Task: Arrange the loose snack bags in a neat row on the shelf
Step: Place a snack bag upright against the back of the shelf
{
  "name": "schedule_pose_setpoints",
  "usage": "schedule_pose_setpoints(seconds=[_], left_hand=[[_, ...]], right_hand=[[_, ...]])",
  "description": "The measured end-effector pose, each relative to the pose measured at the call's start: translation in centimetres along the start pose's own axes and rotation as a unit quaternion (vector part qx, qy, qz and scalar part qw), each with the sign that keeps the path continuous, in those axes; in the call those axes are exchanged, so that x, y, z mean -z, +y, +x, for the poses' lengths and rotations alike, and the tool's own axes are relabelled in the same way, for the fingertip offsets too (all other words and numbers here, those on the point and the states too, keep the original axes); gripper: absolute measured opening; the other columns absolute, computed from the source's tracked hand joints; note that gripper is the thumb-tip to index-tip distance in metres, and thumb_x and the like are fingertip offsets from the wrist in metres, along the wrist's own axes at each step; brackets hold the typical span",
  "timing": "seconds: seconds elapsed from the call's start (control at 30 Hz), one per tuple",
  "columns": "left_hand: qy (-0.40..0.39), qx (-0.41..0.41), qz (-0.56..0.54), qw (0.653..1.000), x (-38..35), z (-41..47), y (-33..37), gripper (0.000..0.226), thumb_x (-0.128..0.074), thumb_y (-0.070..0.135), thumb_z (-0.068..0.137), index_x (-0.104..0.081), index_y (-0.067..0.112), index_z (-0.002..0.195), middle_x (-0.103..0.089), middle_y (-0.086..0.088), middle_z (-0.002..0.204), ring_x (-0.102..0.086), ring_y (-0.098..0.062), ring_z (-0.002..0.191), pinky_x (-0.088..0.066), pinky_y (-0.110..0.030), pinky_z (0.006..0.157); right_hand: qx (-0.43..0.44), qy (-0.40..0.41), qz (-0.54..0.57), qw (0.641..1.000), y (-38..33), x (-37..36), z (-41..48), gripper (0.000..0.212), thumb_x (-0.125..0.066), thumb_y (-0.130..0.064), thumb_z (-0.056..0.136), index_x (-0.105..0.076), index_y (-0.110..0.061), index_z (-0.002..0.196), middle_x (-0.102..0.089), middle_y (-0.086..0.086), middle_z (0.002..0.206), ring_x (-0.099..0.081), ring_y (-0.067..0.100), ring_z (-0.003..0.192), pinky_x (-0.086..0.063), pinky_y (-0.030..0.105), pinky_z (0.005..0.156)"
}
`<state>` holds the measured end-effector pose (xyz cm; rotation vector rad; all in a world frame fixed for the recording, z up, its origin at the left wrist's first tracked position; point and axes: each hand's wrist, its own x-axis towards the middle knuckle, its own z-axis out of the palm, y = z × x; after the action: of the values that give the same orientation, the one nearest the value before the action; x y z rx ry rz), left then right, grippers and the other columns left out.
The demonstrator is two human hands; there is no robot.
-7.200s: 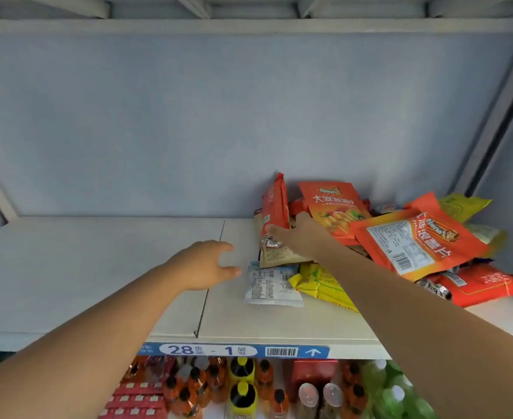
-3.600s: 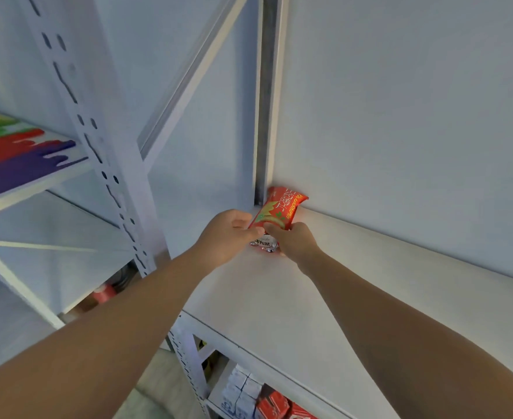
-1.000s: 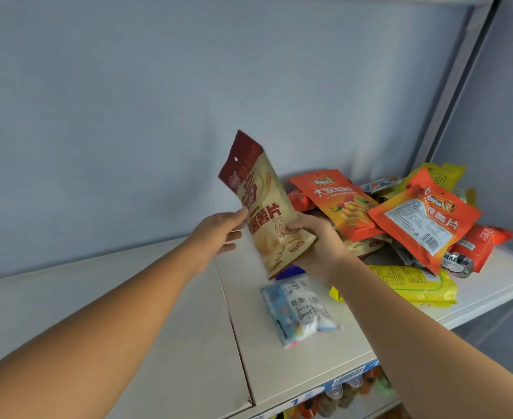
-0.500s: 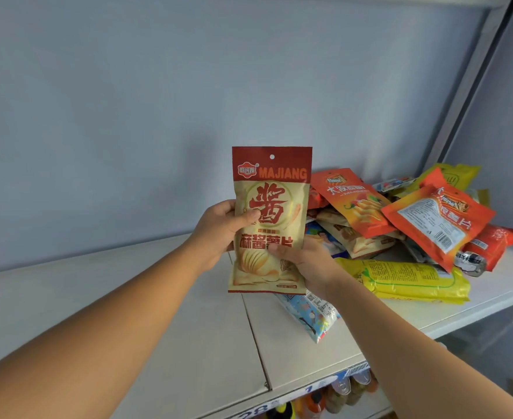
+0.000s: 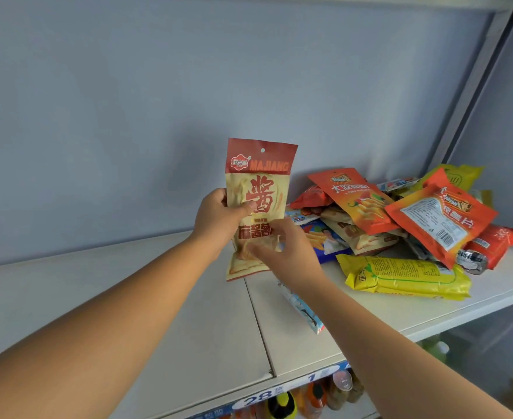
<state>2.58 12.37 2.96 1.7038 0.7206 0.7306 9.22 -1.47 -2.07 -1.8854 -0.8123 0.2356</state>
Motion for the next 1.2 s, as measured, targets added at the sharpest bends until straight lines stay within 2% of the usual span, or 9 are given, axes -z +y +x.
schedule_pose_setpoints(seconds=[0.1, 0.17, 0.27, 0.33, 0.4, 0.57, 0.87, 1.03, 1.2], left_hand=[[-0.068, 0.028, -0.091, 0.993, -0.8, -1.1, 1.2, 0.026, -0.08, 0.025, 0.086, -0.064, 0.014, 0.103, -0.076, -0.009, 0.104, -0.077, -0.03, 0.087, -0.065, -0.049, 0.072], [-0.11, 0.02, -0.114, 0.987, -0.9, -1.6, 1.5, 0.026, -0.079, 0.031, 0.086, -0.065, 0.016, 0.102, -0.075, -0.008, 0.107, -0.077, -0.028, 0.091, -0.064, -0.047, 0.08], [-0.088, -0.038, -0.031, 0.995, -0.2, -1.5, 1.2, 0.038, -0.079, 0.04, 0.084, -0.067, 0.017, 0.111, -0.072, 0.001, 0.115, -0.072, -0.017, 0.105, -0.057, -0.043, 0.098], [-0.045, -0.051, 0.075, 0.995, 0.4, -1.2, 0.7, 0.058, -0.079, 0.046, 0.082, -0.059, 0.019, 0.129, -0.061, 0.006, 0.131, -0.06, -0.013, 0.122, -0.049, -0.04, 0.105], [-0.047, -0.004, 0.095, 0.994, 1.1, -1.1, 0.1, 0.076, -0.078, 0.051, 0.081, -0.048, 0.019, 0.142, -0.055, 0.004, 0.14, -0.055, -0.015, 0.126, -0.047, -0.042, 0.107], [-0.131, 0.058, -0.012, 0.99, 2.3, -2.2, -1.1, 0.032, -0.077, 0.041, 0.085, -0.073, 0.019, 0.108, -0.08, 0.001, 0.101, -0.076, -0.02, 0.096, -0.057, -0.05, 0.096], [0.004, 0.018, -0.007, 1.0, 4.6, -3.7, -2.3, 0.023, -0.08, 0.032, 0.084, -0.075, 0.019, 0.103, -0.081, 0.006, 0.095, -0.078, -0.014, 0.086, -0.062, -0.044, 0.085], [0.097, 0.035, 0.017, 0.995, 9.6, -5.4, -4.1, 0.02, -0.08, 0.034, 0.085, -0.076, 0.022, 0.101, -0.081, 0.007, 0.094, -0.078, -0.013, 0.086, -0.061, -0.043, 0.086], [0.162, 0.067, 0.057, 0.983, 16.7, -7.9, -6.3, 0.025, -0.08, 0.038, 0.083, -0.075, 0.021, 0.101, -0.081, 0.005, 0.094, -0.078, -0.017, 0.086, -0.061, -0.049, 0.087]], right_hand=[[-0.013, -0.053, 0.084, 0.995, -0.6, -0.6, 0.0, 0.058, -0.086, -0.042, 0.076, -0.053, -0.032, 0.123, -0.067, -0.015, 0.116, -0.064, 0.001, 0.106, -0.051, 0.026, 0.088], [-0.029, -0.021, 0.105, 0.994, -0.5, -0.6, 0.4, 0.05, -0.084, -0.033, 0.082, -0.056, -0.027, 0.122, -0.071, -0.012, 0.109, -0.07, 0.006, 0.097, -0.056, 0.026, 0.08], [-0.047, 0.003, 0.172, 0.984, 0.2, 0.4, 0.7, 0.025, -0.071, -0.008, 0.093, -0.065, -0.026, 0.11, -0.077, -0.004, 0.102, -0.075, 0.012, 0.092, -0.062, 0.034, 0.08], [-0.082, -0.038, 0.26, 0.961, 0.6, 1.1, 0.6, 0.028, -0.069, -0.001, 0.094, -0.067, -0.022, 0.111, -0.079, 0.003, 0.108, -0.077, 0.022, 0.099, -0.061, 0.043, 0.091], [-0.108, -0.104, 0.327, 0.933, 1.0, 1.6, 0.2, 0.03, -0.069, 0.004, 0.092, -0.066, -0.013, 0.117, -0.077, 0.013, 0.116, -0.075, 0.032, 0.108, -0.058, 0.052, 0.098], [-0.142, -0.197, 0.359, 0.901, 2.3, 1.1, -0.3, 0.039, -0.068, 0.005, 0.092, -0.061, 0.0, 0.13, -0.074, 0.019, 0.124, -0.071, 0.037, 0.115, -0.054, 0.055, 0.104], [-0.113, -0.174, 0.261, 0.943, 2.1, -3.0, -1.1, 0.02, -0.076, -0.015, 0.092, -0.074, -0.011, 0.112, -0.081, 0.004, 0.108, -0.078, 0.023, 0.1, -0.059, 0.047, 0.099], [-0.073, -0.229, 0.211, 0.947, 0.6, -7.6, -2.4, 0.01, -0.072, -0.018, 0.096, -0.069, -0.021, 0.105, -0.08, -0.008, 0.103, -0.077, 0.006, 0.092, -0.06, 0.018, 0.078], [-0.081, -0.254, 0.202, 0.942, -2.3, -14.2, -4.9, 0.021, -0.073, -0.021, 0.095, -0.066, -0.015, 0.114, -0.077, -0.005, 0.107, -0.075, 0.011, 0.095, -0.06, 0.024, 0.078]])
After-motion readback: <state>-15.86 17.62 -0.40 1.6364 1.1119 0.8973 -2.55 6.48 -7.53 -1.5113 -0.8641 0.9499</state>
